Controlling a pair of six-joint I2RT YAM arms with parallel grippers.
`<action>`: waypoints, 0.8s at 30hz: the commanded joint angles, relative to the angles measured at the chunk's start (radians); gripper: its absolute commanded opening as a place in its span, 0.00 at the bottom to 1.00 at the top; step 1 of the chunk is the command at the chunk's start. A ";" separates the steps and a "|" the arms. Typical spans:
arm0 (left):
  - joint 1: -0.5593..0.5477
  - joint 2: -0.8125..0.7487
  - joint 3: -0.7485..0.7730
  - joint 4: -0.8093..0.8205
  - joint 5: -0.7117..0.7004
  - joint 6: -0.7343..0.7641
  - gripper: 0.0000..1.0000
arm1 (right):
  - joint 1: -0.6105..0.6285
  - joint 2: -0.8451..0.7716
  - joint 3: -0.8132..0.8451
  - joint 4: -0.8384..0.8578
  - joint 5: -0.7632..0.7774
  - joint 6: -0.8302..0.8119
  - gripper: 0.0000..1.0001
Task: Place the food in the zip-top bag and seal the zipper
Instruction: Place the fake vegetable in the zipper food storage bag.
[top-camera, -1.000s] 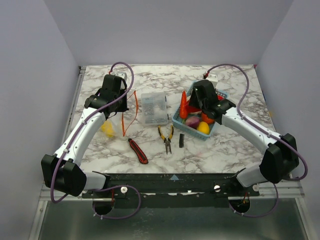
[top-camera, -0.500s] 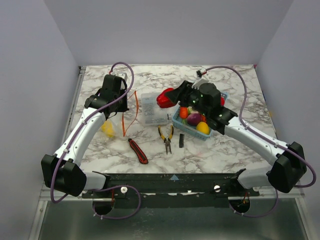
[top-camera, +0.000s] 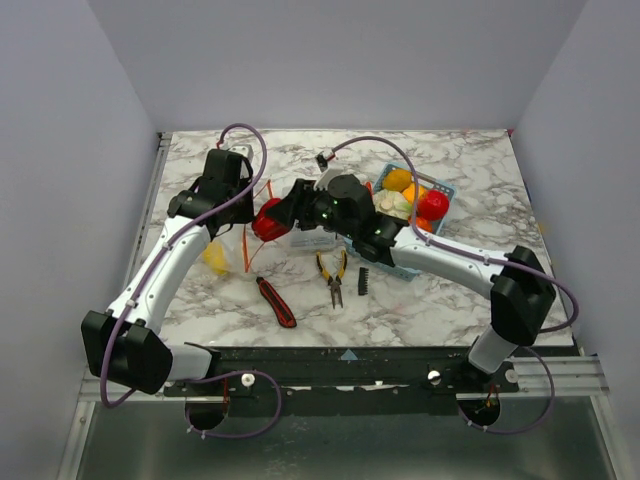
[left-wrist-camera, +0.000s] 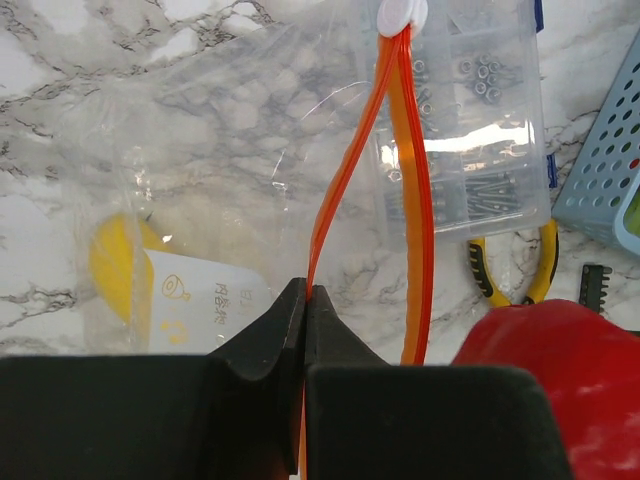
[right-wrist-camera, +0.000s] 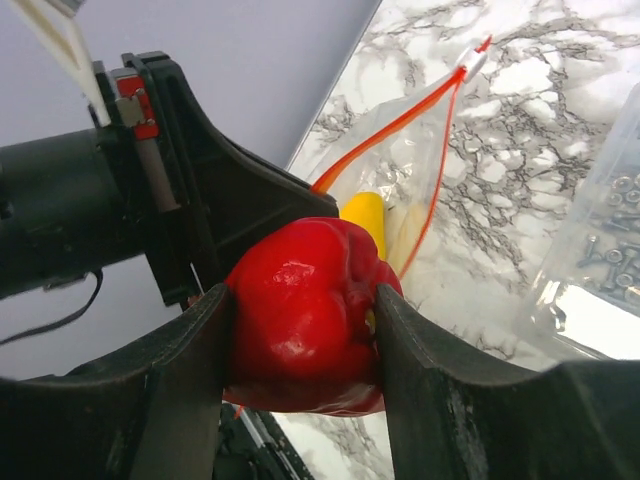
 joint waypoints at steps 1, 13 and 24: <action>-0.001 -0.036 -0.012 0.025 0.007 -0.008 0.00 | 0.040 0.083 0.100 -0.070 0.098 -0.039 0.01; -0.001 -0.050 -0.019 0.035 0.000 -0.011 0.00 | 0.111 0.257 0.337 -0.347 0.323 -0.101 0.01; -0.001 -0.050 -0.019 0.033 -0.008 -0.011 0.00 | 0.114 0.199 0.277 -0.253 0.165 -0.081 0.72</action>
